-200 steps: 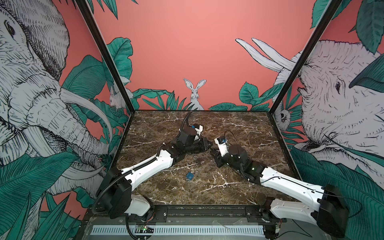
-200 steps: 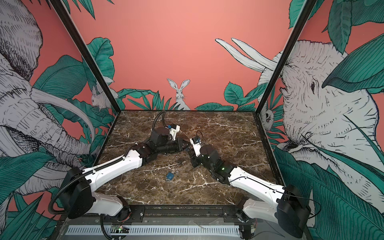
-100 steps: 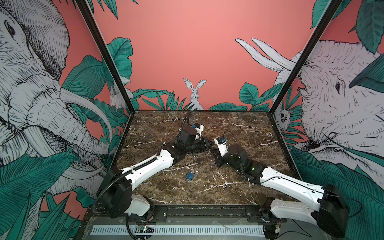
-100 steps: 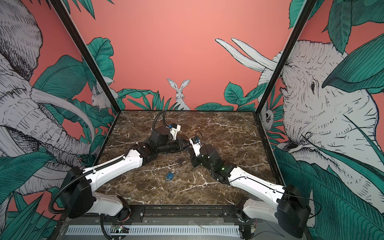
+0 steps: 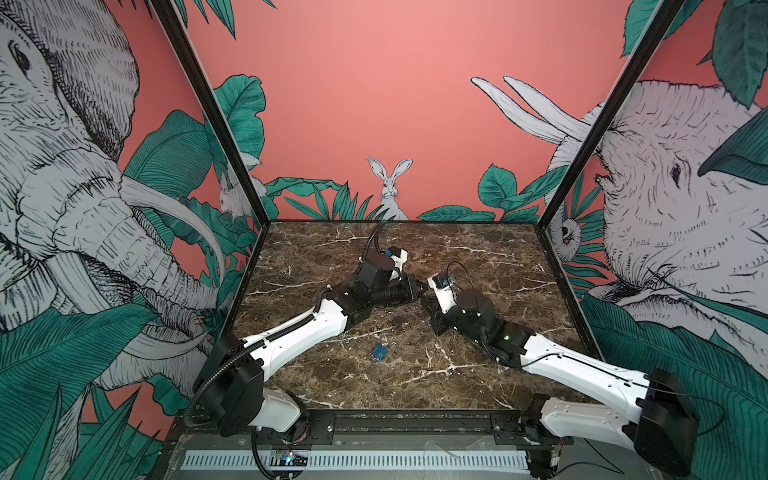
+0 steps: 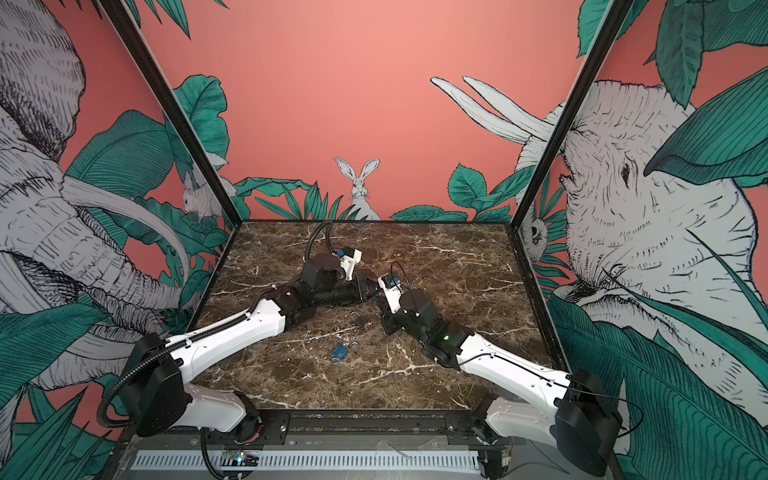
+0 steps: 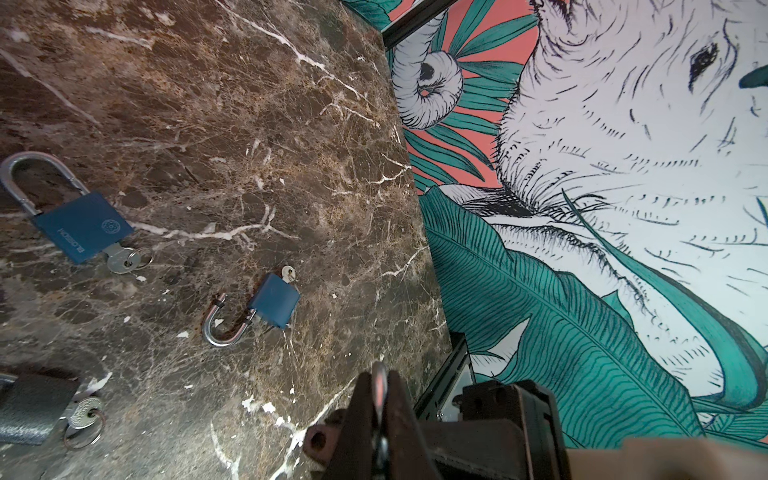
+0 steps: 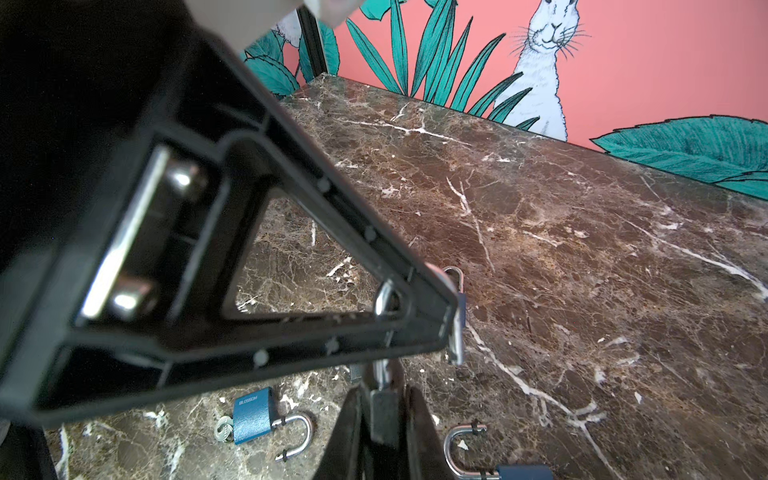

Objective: Lock with the key

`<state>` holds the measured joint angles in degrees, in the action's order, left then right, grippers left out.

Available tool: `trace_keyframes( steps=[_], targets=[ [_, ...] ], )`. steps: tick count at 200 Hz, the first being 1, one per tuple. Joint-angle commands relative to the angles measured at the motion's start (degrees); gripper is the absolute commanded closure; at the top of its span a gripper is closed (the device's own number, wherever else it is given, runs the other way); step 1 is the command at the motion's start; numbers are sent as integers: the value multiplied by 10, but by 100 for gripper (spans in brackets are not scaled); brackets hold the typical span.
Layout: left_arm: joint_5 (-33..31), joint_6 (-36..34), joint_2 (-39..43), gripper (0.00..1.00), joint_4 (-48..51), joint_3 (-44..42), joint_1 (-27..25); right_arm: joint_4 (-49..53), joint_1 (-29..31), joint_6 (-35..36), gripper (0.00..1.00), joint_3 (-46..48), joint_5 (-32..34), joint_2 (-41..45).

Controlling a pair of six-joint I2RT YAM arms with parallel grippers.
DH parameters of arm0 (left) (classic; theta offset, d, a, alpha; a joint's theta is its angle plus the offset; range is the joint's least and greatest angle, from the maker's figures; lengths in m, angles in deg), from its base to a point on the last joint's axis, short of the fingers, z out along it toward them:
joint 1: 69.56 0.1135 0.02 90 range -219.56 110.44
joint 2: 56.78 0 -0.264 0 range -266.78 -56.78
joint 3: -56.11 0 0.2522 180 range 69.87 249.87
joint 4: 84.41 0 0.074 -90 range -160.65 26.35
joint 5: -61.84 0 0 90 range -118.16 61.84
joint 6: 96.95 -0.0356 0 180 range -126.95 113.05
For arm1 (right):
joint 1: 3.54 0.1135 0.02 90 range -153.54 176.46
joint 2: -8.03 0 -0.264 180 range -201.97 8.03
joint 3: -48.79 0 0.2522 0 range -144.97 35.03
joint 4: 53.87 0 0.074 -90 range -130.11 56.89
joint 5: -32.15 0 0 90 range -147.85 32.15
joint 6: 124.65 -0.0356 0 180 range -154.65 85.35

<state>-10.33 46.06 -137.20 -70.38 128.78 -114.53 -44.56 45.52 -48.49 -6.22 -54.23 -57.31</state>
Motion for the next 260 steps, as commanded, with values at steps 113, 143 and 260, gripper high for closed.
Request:
trace_keyframes(
  steps=[113, 143, 260],
  targets=[
    [47, -298, 84, 85, 148, 50, 34, 236, -6, 0, 100, -112, -216, 21],
    [123, -289, 60, 81, 132, 45, 34, 259, -11, 11, 100, -127, -231, 10],
    [191, -303, 37, 81, 155, 29, 34, 283, -63, 22, 100, -148, -280, 12]
  ],
)
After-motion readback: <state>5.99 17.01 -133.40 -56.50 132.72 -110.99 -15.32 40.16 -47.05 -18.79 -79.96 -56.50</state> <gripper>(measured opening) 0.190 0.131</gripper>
